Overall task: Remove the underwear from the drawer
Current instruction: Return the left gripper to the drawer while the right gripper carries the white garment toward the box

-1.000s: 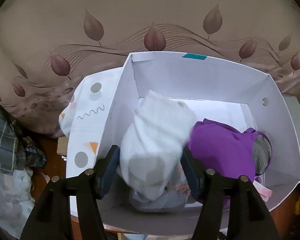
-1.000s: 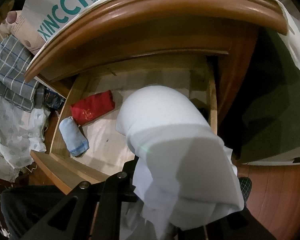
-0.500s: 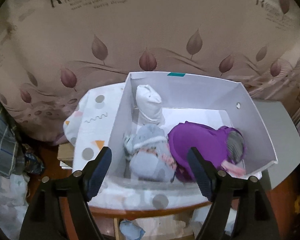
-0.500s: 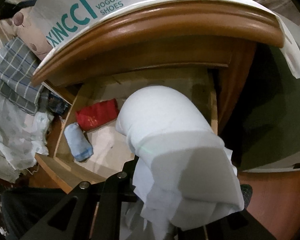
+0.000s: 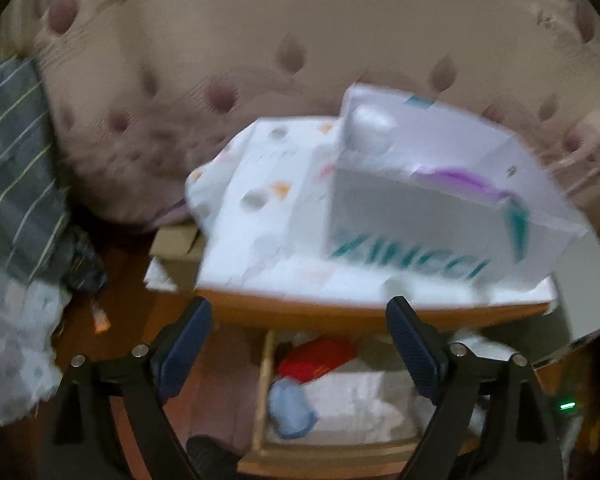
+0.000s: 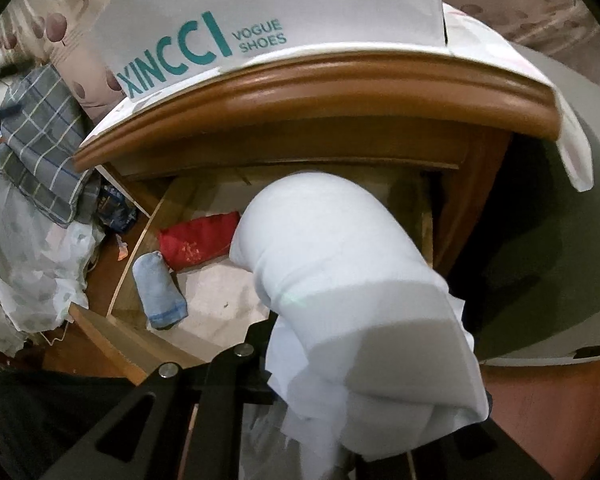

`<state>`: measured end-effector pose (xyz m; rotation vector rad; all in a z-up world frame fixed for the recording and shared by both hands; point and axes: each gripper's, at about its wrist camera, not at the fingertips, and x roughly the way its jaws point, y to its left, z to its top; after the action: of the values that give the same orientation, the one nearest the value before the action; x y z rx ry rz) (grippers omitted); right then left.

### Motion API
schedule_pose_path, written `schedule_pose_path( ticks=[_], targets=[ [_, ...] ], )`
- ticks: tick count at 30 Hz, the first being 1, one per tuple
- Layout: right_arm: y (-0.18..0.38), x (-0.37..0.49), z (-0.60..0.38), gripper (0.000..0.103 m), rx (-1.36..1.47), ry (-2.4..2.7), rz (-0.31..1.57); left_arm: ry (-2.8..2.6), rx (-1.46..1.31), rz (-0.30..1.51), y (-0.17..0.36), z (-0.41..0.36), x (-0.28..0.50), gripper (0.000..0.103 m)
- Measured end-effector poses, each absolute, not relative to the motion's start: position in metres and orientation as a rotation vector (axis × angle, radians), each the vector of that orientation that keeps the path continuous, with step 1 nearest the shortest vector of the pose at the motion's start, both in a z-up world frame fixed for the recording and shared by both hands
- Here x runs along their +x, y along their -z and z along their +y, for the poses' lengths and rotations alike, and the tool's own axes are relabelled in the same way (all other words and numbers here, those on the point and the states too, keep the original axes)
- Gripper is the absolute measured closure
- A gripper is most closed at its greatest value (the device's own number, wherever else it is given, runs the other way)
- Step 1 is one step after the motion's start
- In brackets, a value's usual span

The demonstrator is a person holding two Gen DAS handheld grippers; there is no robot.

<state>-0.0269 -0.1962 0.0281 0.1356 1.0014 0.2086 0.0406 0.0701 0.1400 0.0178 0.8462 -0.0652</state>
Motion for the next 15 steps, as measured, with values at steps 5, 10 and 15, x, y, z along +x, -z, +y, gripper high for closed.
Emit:
schedule_pose_path(
  ticks=[5,10,15],
  targets=[
    [-0.043,-0.034,-0.188,0.092,0.074,-0.203,0.971,-0.039,-0.031,0.915,-0.078,0.092,0.036,0.016],
    [-0.056,-0.037,-0.183,0.092,0.062,-0.192,0.967,-0.135,-0.095,0.934,-0.035,0.112,0.037,0.016],
    [-0.075,-0.038,-0.178,0.092,0.06,-0.191,0.954,-0.164,-0.155,0.965,-0.018,0.129,0.046,0.016]
  ],
)
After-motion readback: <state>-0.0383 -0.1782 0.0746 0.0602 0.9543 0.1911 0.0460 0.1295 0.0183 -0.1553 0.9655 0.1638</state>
